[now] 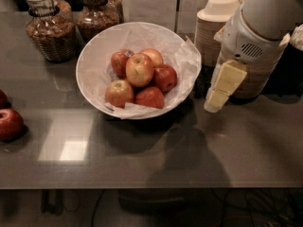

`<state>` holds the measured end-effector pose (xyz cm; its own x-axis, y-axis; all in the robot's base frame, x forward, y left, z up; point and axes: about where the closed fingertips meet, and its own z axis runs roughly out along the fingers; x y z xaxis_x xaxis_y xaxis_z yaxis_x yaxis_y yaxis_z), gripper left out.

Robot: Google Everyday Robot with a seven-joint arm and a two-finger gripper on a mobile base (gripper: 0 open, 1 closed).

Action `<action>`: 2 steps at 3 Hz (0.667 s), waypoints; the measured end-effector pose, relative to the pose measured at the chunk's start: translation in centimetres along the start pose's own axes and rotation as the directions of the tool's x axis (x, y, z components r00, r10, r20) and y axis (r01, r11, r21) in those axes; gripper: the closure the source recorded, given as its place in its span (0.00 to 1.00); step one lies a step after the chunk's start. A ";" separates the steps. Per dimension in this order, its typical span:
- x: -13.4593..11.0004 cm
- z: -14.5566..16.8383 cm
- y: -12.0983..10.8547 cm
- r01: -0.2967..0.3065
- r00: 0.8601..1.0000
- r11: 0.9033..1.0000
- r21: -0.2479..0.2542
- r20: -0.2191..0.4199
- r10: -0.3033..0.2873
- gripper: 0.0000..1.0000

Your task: Pick apple from white bowl

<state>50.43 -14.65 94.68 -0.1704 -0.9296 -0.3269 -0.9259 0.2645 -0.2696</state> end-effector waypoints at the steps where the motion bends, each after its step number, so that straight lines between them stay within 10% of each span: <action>1: -2.9 0.5 0.5 0.034 0.997 0.999 0.013 0.075 -0.035 0.00; 2: -4.7 -1.4 2.5 0.087 0.986 0.996 0.018 0.144 -0.089 0.00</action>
Offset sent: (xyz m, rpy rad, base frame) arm -0.0454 0.0607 0.0416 0.1519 -0.1101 0.1857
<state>48.48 -9.98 96.82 -0.0372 -0.9029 -0.4283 -0.9309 0.1871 -0.3137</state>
